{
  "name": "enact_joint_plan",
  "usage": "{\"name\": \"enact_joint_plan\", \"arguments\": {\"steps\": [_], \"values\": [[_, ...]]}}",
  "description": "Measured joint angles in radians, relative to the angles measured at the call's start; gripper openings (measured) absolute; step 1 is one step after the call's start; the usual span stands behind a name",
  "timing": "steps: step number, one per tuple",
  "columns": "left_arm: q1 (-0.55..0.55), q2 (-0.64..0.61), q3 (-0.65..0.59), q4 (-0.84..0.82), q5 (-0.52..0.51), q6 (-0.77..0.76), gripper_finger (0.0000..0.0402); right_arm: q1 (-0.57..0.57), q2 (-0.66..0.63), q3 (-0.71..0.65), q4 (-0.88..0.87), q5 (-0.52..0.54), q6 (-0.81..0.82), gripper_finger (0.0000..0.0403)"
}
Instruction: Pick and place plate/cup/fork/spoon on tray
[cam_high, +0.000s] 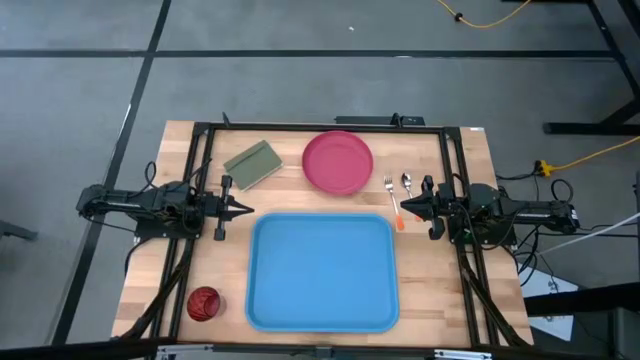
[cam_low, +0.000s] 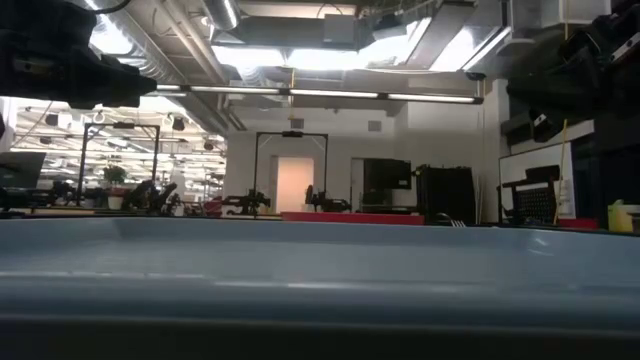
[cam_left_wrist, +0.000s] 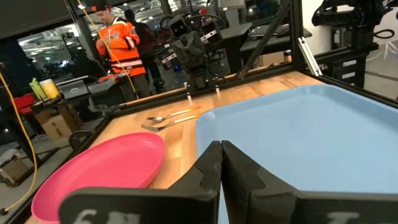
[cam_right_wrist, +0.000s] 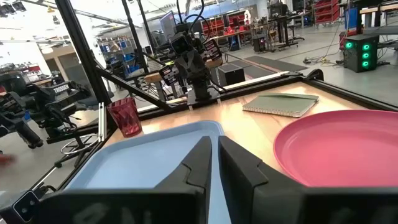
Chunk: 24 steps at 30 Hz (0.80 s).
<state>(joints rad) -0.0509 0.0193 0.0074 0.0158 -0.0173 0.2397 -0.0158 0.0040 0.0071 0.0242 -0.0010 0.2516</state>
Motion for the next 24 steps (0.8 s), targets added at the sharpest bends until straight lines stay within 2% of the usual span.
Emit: {"name": "enact_joint_plan", "arguments": {"steps": [2, 12, 18, 24], "values": [[0.0, 0.0, 0.0, 0.0, 0.0, 0.0, 0.0, 0.0, 0.0, 0.0, 0.0, 0.001, -0.041, 0.0035], [0.0, 0.0, 0.0, 0.0, 0.0, 0.0, 0.0, 0.0, 0.0, 0.0, 0.001, 0.006, -0.546, 0.0035], [0.0, 0.0, 0.0, 0.0, 0.0, 0.0, 0.0, 0.0, 0.0, 0.0, 0.002, 0.006, -0.489, 0.0035], [0.0, 0.0, 0.0, 0.074, -0.074, -0.015, 0.0, 0.0, 0.0, 0.0, 0.032, -0.032, -0.17, 0.0035]]}}
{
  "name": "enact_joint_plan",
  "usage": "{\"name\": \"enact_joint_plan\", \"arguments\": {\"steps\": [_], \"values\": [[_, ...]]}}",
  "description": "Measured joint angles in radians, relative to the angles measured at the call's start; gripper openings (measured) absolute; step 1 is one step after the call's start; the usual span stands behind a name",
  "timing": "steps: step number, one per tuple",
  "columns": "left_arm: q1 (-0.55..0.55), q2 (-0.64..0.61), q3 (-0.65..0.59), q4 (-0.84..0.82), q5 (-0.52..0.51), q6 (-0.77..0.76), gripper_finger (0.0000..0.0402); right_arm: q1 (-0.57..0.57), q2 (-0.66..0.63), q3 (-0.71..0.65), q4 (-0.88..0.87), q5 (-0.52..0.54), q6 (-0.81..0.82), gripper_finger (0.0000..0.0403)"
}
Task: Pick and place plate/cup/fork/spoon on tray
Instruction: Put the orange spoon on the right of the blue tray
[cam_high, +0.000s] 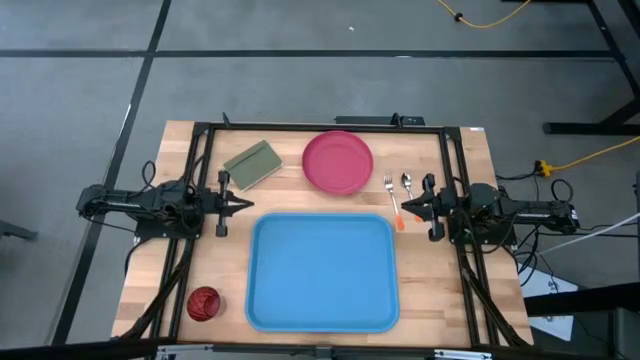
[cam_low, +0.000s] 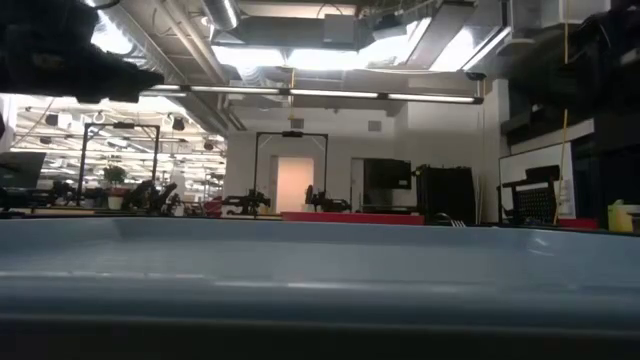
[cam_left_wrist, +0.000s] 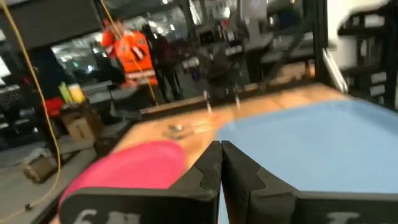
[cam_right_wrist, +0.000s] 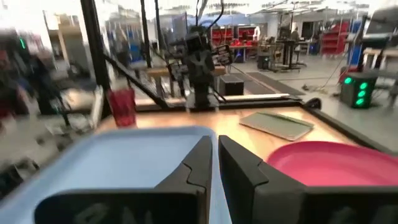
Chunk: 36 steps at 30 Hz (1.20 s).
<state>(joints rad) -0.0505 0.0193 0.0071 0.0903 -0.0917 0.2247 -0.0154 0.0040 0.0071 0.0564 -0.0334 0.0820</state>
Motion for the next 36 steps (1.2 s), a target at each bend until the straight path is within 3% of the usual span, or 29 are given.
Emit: {"name": "enact_joint_plan", "arguments": {"steps": [6, 11, 18, 21, 25, 28, 30, 36], "values": [[0.0, 0.001, 0.0, 0.137, 0.095, -0.253, 0.0, 0.0, 0.001, 0.0, 0.024, 0.007, 0.076, 0.0035], [0.0, 0.0, 0.0, 0.266, 0.103, -0.27, 0.0, 0.0, 0.0, 0.0, 0.212, 0.011, 0.123, 0.0035], [0.0, 0.0, 0.0, 0.24, 0.081, -0.275, 0.0, 0.0, 0.002, 0.0, 0.657, 0.005, 0.027, 0.0035], [0.0, 0.0, 0.0, 0.234, 0.08, -0.275, 0.0, 0.0, 0.012, 0.052, 0.691, -0.045, 0.048, 0.0035], [0.0, 0.0, 0.0, 0.234, 0.085, -0.271, 0.0, 0.0, 0.118, 0.207, 0.537, -0.118, 0.031, 0.0035], [0.0, 0.0, 0.0, 0.234, 0.085, -0.254, 0.0, 0.0, 0.254, 0.375, 0.307, -0.065, -0.012, 0.0035], [0.0, 0.0, 0.0, 0.234, 0.085, -0.244, 0.0, 0.0, 0.365, 0.507, 0.06, 0.063, -0.01, 0.0035], [0.0, 0.0, 0.0, 0.234, 0.085, -0.241, 0.0, -0.001, 0.696, 0.846, -0.651, 0.67, 0.206, 0.0035]]}}
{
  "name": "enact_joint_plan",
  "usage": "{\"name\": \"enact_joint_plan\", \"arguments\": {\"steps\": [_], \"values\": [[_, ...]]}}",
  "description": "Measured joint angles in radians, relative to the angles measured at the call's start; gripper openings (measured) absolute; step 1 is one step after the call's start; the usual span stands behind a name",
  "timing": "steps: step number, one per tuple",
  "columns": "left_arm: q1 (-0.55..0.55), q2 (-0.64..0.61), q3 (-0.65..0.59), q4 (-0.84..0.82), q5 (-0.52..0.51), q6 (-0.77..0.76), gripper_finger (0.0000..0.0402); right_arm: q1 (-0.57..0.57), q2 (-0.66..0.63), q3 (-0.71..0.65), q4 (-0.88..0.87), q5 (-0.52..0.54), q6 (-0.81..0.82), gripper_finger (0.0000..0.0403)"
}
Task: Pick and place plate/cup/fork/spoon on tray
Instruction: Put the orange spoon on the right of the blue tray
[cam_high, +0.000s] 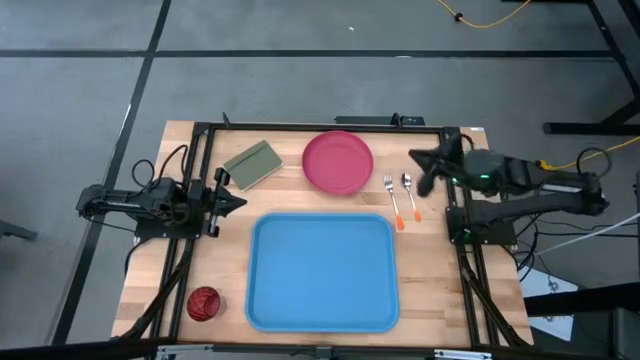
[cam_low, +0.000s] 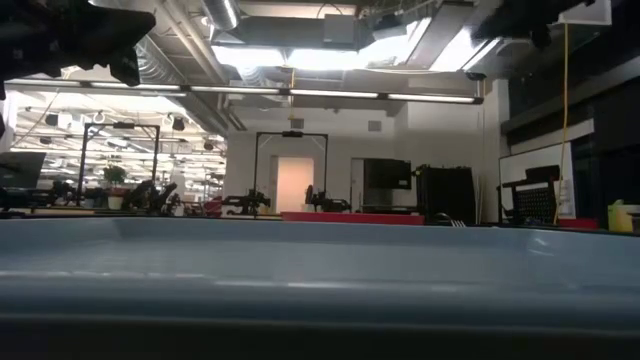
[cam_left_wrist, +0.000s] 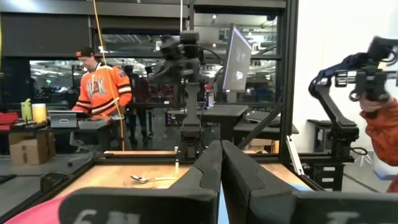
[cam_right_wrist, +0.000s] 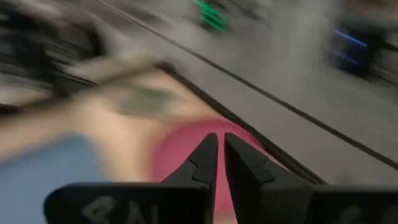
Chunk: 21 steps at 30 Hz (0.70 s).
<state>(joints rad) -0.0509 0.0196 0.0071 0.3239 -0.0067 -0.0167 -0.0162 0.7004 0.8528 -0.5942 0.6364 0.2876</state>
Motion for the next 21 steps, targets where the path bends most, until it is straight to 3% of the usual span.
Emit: {"name": "enact_joint_plan", "arguments": {"steps": [3, 10, 17, 21], "values": [[0.0, 0.0, 0.0, 0.0, 0.001, 0.0, 0.0, 0.0, 0.124, 0.085, -0.155, 0.1, 0.11, 0.0035], [0.0, 0.0, 0.0, -0.001, 0.001, 0.0, 0.0, -0.032, 0.284, 0.124, -0.239, 0.074, 0.154, 0.0035], [0.0, 0.0, 0.0, -0.001, 0.001, 0.001, 0.0, -0.257, 0.322, 0.124, -0.487, 0.049, 0.365, 0.0035], [0.0, 0.0, 0.0, -0.001, 0.001, 0.001, 0.0, -0.377, 0.332, 0.124, -0.507, -0.039, 0.356, 0.0035]]}}
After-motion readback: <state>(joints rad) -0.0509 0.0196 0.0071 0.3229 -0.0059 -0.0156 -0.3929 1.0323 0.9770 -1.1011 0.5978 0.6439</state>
